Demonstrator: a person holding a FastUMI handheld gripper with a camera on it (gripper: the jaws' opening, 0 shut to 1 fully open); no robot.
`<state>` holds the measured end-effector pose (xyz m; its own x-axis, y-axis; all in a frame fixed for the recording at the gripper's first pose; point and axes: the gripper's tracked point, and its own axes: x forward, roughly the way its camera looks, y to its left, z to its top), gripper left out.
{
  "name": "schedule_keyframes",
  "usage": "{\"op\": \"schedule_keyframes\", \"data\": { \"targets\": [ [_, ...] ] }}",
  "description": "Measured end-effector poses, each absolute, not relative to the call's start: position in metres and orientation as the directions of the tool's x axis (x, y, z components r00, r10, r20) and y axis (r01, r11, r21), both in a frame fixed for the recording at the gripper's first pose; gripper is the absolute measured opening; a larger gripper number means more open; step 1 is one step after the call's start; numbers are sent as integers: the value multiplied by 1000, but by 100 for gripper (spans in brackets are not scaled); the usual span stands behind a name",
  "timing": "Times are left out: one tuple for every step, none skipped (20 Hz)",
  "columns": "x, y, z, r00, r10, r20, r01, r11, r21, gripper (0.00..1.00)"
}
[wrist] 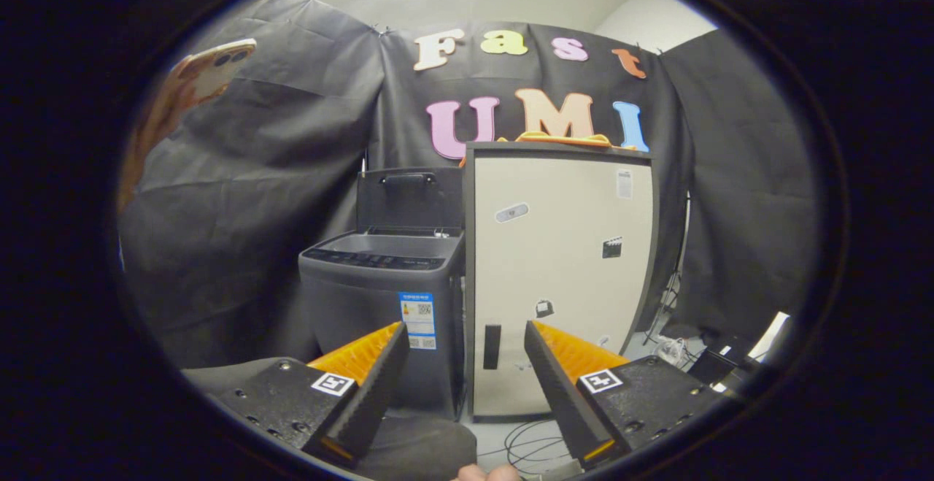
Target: Put the clothes into the washing machine and then close the washing machine lid.
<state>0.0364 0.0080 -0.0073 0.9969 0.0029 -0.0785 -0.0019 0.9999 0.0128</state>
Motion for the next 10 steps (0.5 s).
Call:
{"op": "schedule_keyframes", "data": {
  "targets": [
    [39, 8, -7, 996, 0, -84, 1, 1000, 7, 96],
    [42, 10, -6, 996, 0, -91, 0, 1000, 6, 96],
    [46, 13, -6, 996, 3, -93, -2, 1000, 10, 96],
    [50, 16, -3, 995, 3, -97, -2, 1000, 10, 96],
    [53, 18, -2, 995, 2, -100, -1, 1000, 7, 96],
    [57, 20, 0, 995, 1, -98, -1, 1000, 1, 96],
    [62, 22, 2, 995, 0, -101, 0, 1000, -5, 96],
    [67, 24, 2, 994, -3, -108, 2, 1000, -10, 96],
    [73, 24, 2, 993, -10, -116, 9, 1000, -10, 96],
    [78, 26, 6, 993, -11, -117, 10, 1000, -6, 96]
  ]
}}
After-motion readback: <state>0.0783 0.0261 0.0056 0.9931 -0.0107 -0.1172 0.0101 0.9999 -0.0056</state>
